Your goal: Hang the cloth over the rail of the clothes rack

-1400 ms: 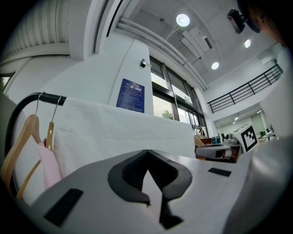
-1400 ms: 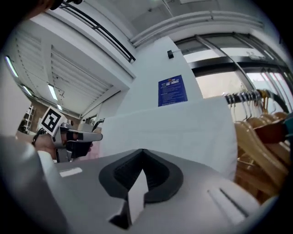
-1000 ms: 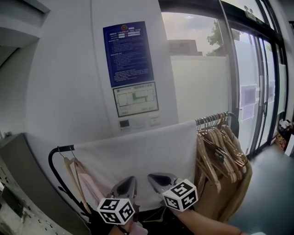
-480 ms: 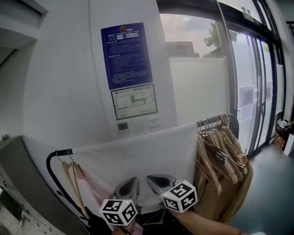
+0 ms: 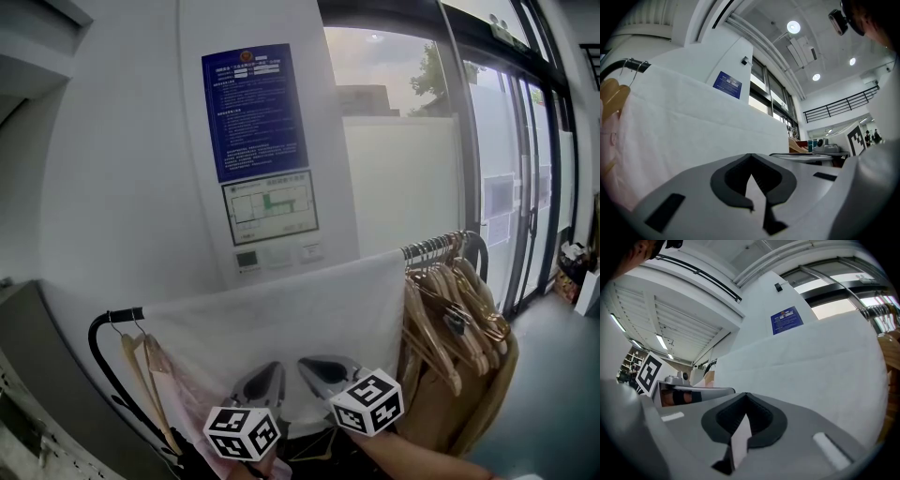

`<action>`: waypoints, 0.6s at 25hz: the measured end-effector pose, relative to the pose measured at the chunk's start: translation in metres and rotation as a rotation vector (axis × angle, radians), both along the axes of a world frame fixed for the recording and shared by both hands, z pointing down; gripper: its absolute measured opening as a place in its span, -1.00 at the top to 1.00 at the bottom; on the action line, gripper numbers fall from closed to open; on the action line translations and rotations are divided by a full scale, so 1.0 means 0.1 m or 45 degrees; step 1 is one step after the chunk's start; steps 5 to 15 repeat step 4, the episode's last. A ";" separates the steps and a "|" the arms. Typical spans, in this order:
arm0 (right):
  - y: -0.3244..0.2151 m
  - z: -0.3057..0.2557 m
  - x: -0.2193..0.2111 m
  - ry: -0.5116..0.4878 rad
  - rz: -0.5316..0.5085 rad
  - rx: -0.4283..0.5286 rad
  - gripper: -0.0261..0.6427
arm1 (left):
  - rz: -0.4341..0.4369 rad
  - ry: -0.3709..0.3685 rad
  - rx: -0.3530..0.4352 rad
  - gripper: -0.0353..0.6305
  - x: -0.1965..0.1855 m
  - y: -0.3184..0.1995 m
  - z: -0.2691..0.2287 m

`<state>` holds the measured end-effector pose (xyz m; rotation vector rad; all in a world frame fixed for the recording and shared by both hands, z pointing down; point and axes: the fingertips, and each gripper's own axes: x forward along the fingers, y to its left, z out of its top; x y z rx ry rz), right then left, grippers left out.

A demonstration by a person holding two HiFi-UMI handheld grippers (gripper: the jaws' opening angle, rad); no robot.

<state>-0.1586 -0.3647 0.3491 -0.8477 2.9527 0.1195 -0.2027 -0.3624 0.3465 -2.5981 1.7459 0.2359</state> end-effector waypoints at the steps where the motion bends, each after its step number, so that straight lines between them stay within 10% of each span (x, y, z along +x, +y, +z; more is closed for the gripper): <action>1: -0.01 0.00 -0.01 0.000 0.002 0.003 0.92 | 0.003 0.002 -0.003 0.88 -0.01 -0.01 0.01; 15: -0.01 -0.01 -0.03 0.002 0.007 0.014 0.92 | 0.005 0.012 -0.009 0.88 -0.04 -0.05 0.05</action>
